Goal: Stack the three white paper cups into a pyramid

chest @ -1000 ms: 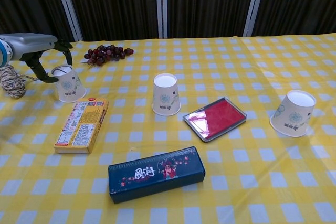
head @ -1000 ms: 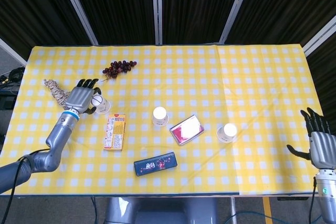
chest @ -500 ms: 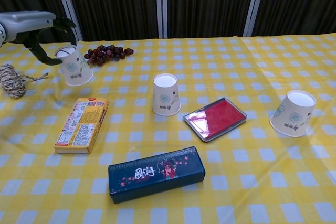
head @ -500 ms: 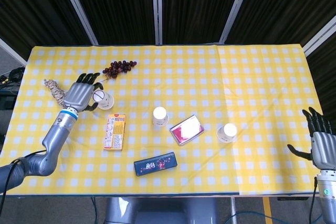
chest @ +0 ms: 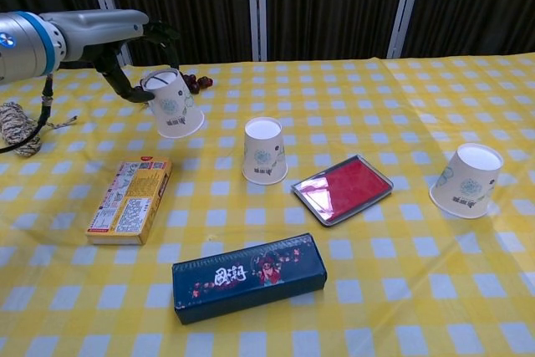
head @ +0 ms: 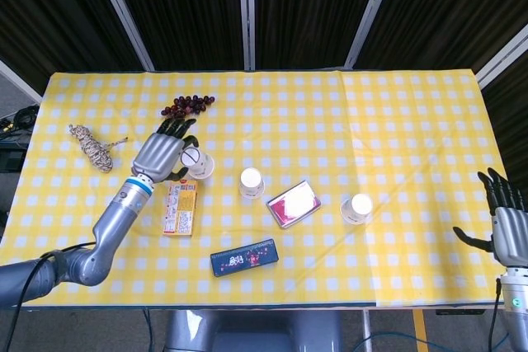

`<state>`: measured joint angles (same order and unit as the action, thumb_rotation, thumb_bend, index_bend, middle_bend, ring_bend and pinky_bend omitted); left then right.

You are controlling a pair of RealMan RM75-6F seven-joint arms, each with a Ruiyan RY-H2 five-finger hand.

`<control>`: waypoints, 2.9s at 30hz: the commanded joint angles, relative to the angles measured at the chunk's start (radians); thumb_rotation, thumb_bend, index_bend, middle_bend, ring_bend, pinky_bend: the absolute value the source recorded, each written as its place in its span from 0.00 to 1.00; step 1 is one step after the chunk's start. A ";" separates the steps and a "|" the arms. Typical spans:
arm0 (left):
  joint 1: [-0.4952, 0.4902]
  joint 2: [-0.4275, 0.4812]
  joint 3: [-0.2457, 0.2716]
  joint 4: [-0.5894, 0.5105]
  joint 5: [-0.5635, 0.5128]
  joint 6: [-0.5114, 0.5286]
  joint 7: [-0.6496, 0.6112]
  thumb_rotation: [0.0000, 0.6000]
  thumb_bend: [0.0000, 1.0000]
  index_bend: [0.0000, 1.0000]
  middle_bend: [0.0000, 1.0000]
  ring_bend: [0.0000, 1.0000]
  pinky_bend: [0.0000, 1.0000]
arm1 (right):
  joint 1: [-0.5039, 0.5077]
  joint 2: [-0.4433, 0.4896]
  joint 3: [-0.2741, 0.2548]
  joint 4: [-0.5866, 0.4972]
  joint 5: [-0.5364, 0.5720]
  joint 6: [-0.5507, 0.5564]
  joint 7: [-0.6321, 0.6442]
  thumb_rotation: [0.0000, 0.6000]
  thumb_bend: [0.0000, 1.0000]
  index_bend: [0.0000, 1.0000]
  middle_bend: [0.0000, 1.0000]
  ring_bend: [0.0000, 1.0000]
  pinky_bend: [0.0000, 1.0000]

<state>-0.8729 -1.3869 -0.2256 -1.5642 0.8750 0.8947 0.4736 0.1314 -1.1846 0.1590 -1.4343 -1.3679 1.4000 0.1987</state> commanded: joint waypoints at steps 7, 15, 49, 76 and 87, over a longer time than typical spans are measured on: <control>-0.059 -0.093 0.016 0.018 -0.053 0.000 0.063 1.00 0.40 0.39 0.00 0.00 0.00 | 0.000 0.004 0.000 0.000 -0.001 -0.002 0.009 1.00 0.04 0.03 0.00 0.00 0.00; -0.113 -0.165 0.029 0.046 -0.123 0.001 0.133 1.00 0.40 0.39 0.00 0.00 0.00 | -0.006 0.011 0.004 -0.001 0.002 0.005 0.026 1.00 0.04 0.03 0.00 0.00 0.00; 0.131 -0.011 0.147 -0.121 0.170 0.345 -0.084 1.00 0.22 0.00 0.00 0.00 0.00 | 0.003 -0.004 0.003 0.005 0.031 -0.024 -0.033 1.00 0.04 0.04 0.00 0.00 0.00; 0.476 0.226 0.255 -0.191 0.461 0.585 -0.330 1.00 0.13 0.00 0.00 0.00 0.00 | 0.355 -0.038 0.079 -0.352 0.167 -0.390 -0.476 1.00 0.08 0.25 0.00 0.00 0.00; 0.498 0.236 0.226 -0.187 0.479 0.546 -0.345 1.00 0.13 0.00 0.00 0.00 0.00 | 0.448 -0.064 0.059 -0.345 0.387 -0.467 -0.617 1.00 0.12 0.27 0.00 0.00 0.00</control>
<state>-0.3768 -1.1513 0.0030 -1.7524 1.3529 1.4431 0.1282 0.5625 -1.2459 0.2268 -1.7795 -1.0116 0.9441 -0.3922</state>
